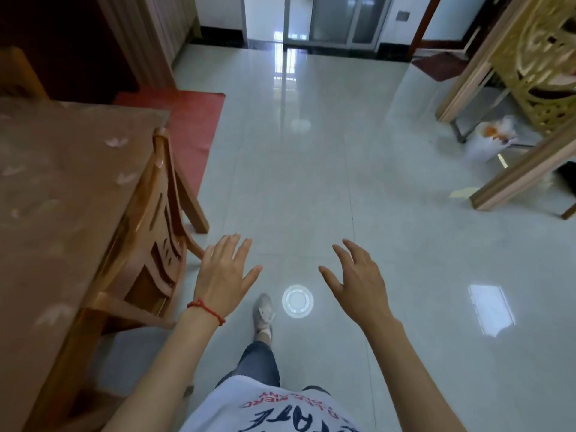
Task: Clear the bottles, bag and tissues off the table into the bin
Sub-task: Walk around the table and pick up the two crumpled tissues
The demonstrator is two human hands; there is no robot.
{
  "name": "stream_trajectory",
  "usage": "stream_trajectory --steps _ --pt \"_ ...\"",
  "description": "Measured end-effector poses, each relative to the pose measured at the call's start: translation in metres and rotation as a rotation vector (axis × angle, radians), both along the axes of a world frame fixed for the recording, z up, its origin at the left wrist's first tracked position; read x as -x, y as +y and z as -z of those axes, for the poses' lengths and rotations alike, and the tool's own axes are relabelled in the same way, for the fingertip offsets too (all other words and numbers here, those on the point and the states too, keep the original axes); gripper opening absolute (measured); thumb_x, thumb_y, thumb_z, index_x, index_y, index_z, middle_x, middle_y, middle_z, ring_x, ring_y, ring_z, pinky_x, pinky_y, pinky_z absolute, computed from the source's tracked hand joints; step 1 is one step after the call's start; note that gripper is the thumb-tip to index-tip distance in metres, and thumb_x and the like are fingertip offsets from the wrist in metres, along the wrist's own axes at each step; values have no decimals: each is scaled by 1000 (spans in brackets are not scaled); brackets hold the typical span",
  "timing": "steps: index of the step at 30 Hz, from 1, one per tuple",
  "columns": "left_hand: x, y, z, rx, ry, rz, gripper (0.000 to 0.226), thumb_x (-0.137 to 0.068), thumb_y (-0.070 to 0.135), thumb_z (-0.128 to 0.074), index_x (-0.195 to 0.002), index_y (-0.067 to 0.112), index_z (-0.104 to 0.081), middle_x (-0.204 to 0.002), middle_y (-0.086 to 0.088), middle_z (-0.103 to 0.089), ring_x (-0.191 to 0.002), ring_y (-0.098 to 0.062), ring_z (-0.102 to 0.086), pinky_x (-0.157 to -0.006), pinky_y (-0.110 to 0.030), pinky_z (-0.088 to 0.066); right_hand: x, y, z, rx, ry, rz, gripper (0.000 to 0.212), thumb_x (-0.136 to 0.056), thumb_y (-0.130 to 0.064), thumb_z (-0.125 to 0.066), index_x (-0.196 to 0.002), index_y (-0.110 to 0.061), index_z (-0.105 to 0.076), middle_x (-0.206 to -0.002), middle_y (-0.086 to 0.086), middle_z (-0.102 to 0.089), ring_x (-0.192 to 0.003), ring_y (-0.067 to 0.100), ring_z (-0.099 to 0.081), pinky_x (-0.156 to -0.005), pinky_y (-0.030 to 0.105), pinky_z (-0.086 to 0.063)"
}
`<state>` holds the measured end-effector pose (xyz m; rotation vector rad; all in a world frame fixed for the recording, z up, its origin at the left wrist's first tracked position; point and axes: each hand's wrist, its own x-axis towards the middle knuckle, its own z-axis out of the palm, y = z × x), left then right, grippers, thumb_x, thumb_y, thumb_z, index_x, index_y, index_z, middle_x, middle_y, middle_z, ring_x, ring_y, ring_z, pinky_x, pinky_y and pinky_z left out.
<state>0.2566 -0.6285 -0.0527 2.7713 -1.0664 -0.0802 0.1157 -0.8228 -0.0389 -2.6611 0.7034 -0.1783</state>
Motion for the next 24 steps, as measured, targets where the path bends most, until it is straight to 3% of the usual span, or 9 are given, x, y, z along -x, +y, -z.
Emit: stream_trajectory --steps 11,16,24 --pt "-198 -87 4 -59 14 35 60 -83 49 -37 -116 3 -60 -117 -20 -63 -108 -38 -60 -87 -54 -49 -187 -83 -3 -22 30 49 50 -88 -38 -56 -128 -7 -51 -139 14 -46 -129 30 -42 -101 42 -37" --pt "-266 -117 1 -31 -9 -1 53 -81 40 -62 -117 1 -59 -118 -22 -62 -110 -40 -58 -89 -57 -45 -256 -118 -5 -33 58 32 52 -90 -41 -51 -131 -10 -47 -143 11 -41 -133 27 -37 -105 40 -33" --pt "-370 -174 6 -53 17 -95 59 -81 46 -36 -114 3 -61 -117 -19 -64 -108 -37 -61 -86 -53 -48 -383 -196 2 -15 38 -45 49 -89 -37 -56 -126 -6 -51 -139 16 -46 -130 31 -40 -101 45 -36"
